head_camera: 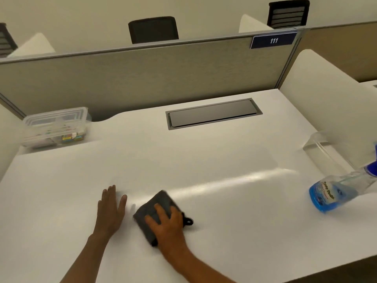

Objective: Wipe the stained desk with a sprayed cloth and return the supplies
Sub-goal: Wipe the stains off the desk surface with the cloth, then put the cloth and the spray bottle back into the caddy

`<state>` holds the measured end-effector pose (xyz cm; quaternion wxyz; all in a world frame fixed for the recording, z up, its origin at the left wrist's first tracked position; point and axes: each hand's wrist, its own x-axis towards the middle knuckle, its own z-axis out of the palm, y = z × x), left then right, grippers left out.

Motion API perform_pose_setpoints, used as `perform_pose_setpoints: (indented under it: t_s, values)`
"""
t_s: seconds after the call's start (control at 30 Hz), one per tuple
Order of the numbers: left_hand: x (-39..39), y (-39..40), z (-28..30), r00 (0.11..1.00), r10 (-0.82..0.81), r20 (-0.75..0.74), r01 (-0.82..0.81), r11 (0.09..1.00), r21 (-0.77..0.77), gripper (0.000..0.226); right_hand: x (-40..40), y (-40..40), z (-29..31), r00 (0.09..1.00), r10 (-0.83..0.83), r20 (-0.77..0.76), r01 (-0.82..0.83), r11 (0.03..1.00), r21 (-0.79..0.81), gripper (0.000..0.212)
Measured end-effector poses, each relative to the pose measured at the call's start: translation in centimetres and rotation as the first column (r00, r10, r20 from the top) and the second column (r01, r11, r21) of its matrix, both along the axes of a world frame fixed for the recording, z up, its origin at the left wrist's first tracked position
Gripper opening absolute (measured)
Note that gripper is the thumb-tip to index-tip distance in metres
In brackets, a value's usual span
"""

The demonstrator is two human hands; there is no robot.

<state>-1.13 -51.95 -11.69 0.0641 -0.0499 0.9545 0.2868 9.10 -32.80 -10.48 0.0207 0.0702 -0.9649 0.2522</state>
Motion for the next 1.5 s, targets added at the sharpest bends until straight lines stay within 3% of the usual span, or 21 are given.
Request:
perform_pose_setpoints:
  t_s: [0.07,0.13,0.2,0.23,0.27,0.33,0.47,0.53,0.7,0.83,1.03,1.2,1.33,1.5]
  values:
    - [-0.1,0.4,0.3,1.0,0.011,0.0,-0.011,1.0,0.016,0.063,1.4,-0.1,0.2,0.978,0.097,0.184,-0.087,0.994,-0.06,0.041]
    - [-0.3,1.0,0.6,1.0,0.019,-0.007,-0.018,0.999,0.032,0.063,2.1,0.8,0.4,0.964,0.133,0.23,-0.121,0.99,-0.067,0.041]
    - [-0.6,1.7,1.0,1.0,0.017,-0.007,-0.017,0.999,0.037,0.063,1.9,2.2,1.1,0.934,0.198,0.297,-0.115,0.955,-0.274,0.045]
    - [-0.7,2.3,1.2,1.0,0.014,-0.004,-0.014,0.999,0.041,0.063,1.7,3.1,1.7,0.919,0.192,0.345,-0.035,0.911,-0.411,0.045]
    - [-0.9,3.0,1.3,1.0,0.007,-0.002,-0.006,0.999,0.047,0.063,1.5,4.3,2.7,0.9,0.196,0.389,0.059,0.831,-0.554,0.043]
    - [-1.2,4.6,1.6,1.0,-0.01,-0.004,0.01,0.998,0.061,0.064,1.3,7.0,4.7,0.844,0.214,0.491,0.296,0.578,-0.76,0.039]
    - [-2.1,9.6,2.2,0.997,-0.079,-0.017,0.08,0.993,0.09,0.064,1.9,13.9,6.4,0.741,0.252,0.623,0.647,-0.02,-0.762,0.037]
    - [-2.4,12.5,2.5,0.992,-0.127,-0.015,0.128,0.986,0.107,0.063,2.1,17.3,7.0,0.739,0.263,0.62,0.673,-0.254,-0.695,0.037]
    - [-3.0,20.1,3.3,0.971,-0.241,-0.009,0.239,0.957,0.165,0.063,2.9,23.8,8.9,0.797,0.233,0.558,0.577,-0.568,-0.587,0.045]
    - [-3.0,26.3,3.4,0.945,-0.327,-0.003,0.32,0.923,0.215,0.065,3.1,27.4,11.5,0.862,0.195,0.469,0.469,-0.66,-0.588,0.043]
    - [-1.7,35.0,3.9,0.858,-0.514,0.006,0.501,0.839,0.213,0.064,4.6,31.6,17.3,0.959,0.169,0.229,0.275,-0.758,-0.592,0.057]
    - [-1.0,40.9,5.2,0.779,-0.625,-0.046,0.613,0.746,0.26,0.063,5.2,36.0,23.1,0.991,0.012,0.134,0.101,-0.724,-0.682,0.065]
    - [-0.2,45.3,5.5,0.754,-0.656,0.0,0.638,0.733,0.236,0.068,5.5,41.0,27.0,0.997,-0.079,0.004,-0.049,-0.652,-0.757,0.049]
    - [0.9,50.1,5.8,0.756,-0.654,0.014,0.608,0.711,0.352,0.068,6.5,47.7,28.8,0.976,-0.219,0.005,-0.138,-0.632,-0.763,0.04]
